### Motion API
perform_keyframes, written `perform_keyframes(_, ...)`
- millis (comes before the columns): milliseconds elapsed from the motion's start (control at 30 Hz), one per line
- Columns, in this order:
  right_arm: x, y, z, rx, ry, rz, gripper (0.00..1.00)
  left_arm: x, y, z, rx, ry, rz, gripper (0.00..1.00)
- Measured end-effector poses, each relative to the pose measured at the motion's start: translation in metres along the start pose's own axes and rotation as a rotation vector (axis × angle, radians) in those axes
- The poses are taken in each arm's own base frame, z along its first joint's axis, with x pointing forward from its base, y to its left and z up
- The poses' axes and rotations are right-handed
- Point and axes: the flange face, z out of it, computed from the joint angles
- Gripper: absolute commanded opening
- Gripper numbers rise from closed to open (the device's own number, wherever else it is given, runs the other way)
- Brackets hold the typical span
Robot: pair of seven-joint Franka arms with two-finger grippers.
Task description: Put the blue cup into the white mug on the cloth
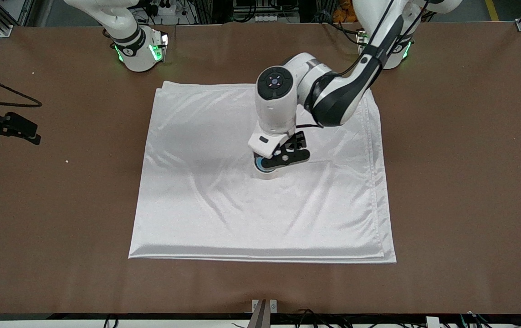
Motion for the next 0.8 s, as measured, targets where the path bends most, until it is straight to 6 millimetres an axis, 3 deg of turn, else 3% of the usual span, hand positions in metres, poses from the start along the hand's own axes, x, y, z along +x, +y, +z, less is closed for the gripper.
perform_keyframes(600,0.001,0.006,-0.001,-0.004,0.014,0.01,1.0,0.022,-0.159,-0.089,-0.019,0.023,0.08,1.0)
perform_keyframes(800,0.001,0.008,-0.001,-0.005,0.015,0.013,1.0,0.024,-0.199,-0.112,-0.021,0.021,0.104,1.0)
